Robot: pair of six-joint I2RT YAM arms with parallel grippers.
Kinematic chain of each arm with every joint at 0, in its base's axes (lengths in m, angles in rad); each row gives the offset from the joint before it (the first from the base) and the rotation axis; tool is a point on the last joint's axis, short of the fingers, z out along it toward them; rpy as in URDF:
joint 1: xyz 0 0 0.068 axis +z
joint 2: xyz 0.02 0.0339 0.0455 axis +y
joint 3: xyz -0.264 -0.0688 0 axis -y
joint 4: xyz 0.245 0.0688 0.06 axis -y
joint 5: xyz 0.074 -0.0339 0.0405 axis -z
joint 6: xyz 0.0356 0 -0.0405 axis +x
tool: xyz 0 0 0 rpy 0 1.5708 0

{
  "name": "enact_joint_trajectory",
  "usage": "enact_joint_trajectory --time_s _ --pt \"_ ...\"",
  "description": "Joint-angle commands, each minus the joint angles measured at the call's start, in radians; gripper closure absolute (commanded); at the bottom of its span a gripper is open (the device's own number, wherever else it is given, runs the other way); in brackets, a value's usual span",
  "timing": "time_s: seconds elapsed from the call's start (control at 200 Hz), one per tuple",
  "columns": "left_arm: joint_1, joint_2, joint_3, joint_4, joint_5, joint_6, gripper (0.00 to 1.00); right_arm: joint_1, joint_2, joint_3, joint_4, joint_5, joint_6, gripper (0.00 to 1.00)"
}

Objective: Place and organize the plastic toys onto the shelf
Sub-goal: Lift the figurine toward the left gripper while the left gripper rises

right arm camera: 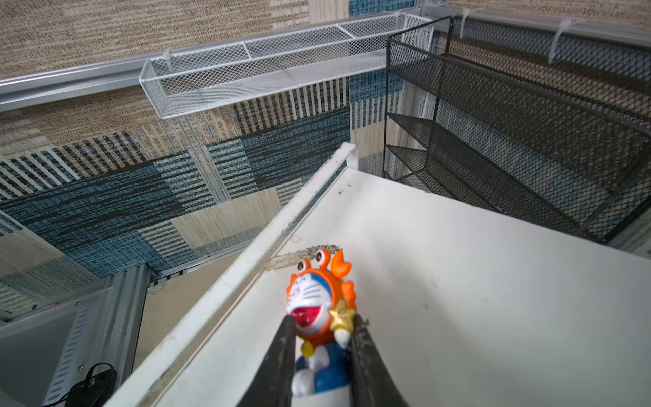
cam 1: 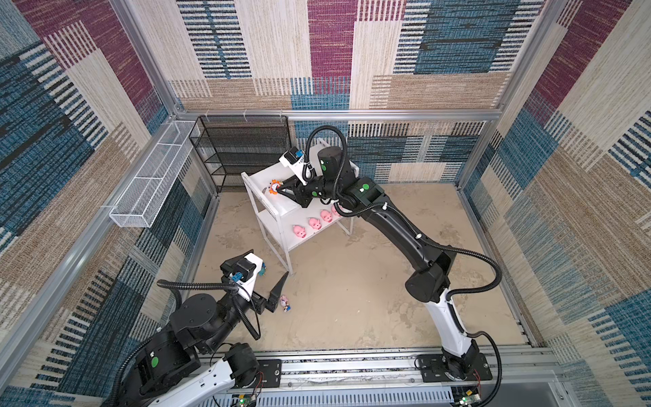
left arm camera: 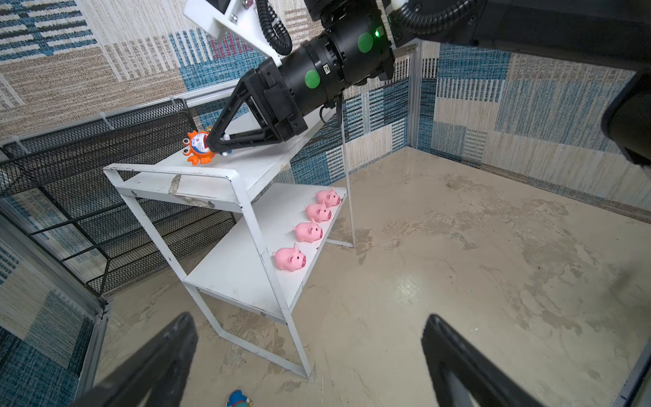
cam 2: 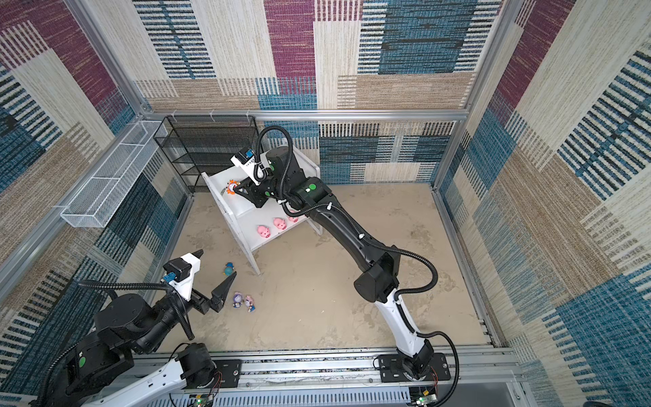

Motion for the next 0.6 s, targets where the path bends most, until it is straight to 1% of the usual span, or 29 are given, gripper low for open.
enact_joint_trajectory --time_s 0.0,0.12,0.19,0.245,0.316,0.416,0.506,0.591 --pt "0.0 0.014 0.024 0.029 0.021 -0.012 0.01 0.001 -0.055 -0.047 0.068 0.034 -0.023 0.77" --pt "0.0 0.053 0.073 0.03 0.038 -0.011 0.01 0.001 -0.136 -0.147 0.12 0.049 -0.035 0.79" --pt "0.001 0.097 0.127 0.019 0.053 -0.023 0.01 0.001 -0.2 -0.244 0.165 0.043 -0.044 0.8" --pt "0.001 0.138 0.168 0.01 0.061 -0.034 0.01 0.001 -0.273 -0.361 0.23 0.028 -0.052 0.8" --pt "-0.001 0.183 0.206 0.003 0.089 -0.046 0.01 0.001 -0.396 -0.559 0.356 -0.007 -0.066 0.8" --pt "0.001 0.205 0.213 0.032 0.136 -0.064 0.02 0.001 -0.593 -0.844 0.542 -0.079 -0.091 0.79" --pt "0.001 0.208 0.205 0.063 0.185 -0.081 0.03 0.001 -0.734 -1.036 0.63 -0.143 -0.107 0.79" --pt "0.001 0.208 0.194 0.089 0.264 -0.098 0.05 0.001 -0.858 -1.198 0.704 -0.191 -0.104 0.79"
